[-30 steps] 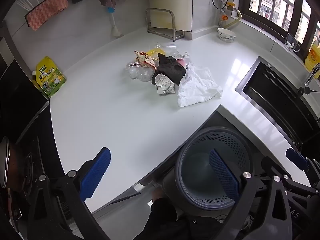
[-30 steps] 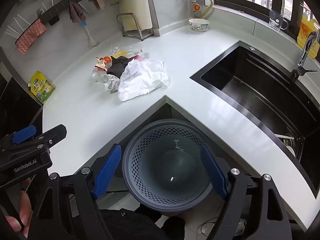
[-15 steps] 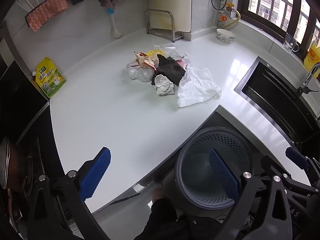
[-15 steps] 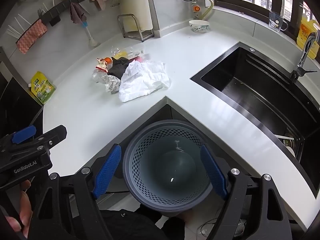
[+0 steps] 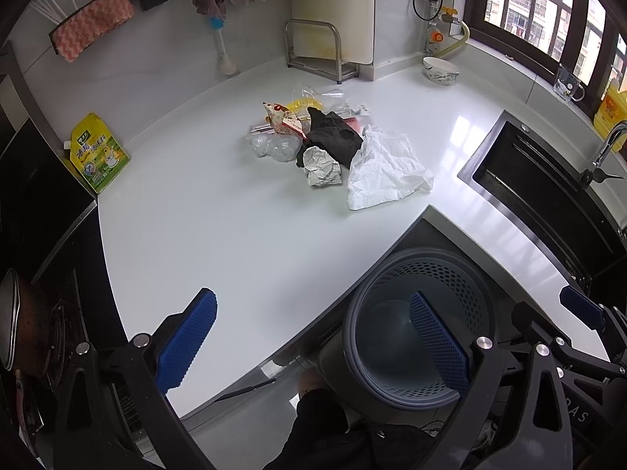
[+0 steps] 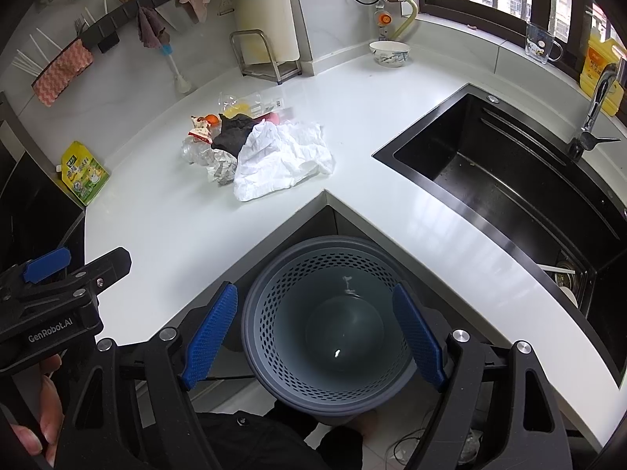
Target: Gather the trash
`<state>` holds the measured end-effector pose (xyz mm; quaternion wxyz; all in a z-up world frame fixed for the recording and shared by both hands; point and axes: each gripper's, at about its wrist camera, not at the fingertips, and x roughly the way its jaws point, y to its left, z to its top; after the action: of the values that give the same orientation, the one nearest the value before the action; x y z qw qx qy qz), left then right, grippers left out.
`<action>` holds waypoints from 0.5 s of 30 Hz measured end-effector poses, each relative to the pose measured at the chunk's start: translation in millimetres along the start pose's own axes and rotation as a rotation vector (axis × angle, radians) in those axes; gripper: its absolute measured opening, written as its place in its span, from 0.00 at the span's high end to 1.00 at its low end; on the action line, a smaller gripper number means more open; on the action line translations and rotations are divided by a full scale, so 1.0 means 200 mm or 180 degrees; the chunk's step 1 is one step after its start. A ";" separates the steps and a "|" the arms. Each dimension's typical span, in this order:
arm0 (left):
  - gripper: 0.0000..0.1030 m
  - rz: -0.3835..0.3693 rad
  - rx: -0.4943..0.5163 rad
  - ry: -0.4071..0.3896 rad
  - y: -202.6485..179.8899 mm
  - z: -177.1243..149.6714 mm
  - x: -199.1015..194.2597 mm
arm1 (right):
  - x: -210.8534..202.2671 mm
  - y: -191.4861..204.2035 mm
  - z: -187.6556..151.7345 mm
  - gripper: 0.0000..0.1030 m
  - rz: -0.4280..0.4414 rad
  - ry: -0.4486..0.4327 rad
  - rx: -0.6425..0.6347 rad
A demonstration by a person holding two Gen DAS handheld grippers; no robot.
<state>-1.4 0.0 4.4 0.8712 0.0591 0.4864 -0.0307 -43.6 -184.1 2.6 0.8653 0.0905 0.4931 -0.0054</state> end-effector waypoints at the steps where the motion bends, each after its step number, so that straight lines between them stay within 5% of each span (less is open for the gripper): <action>1: 0.06 0.0000 -0.0001 -0.0001 0.00 0.00 0.00 | 0.00 0.00 0.00 0.24 0.0001 0.0001 0.0001; 15: 0.06 -0.0005 -0.0006 0.0008 0.00 0.00 0.00 | -0.02 0.00 0.00 0.24 0.0010 -0.0011 0.0002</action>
<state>-1.8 0.1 4.3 0.8707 0.0579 0.4875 -0.0308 -45.3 -183.8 5.2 0.8661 0.0915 0.4914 -0.0044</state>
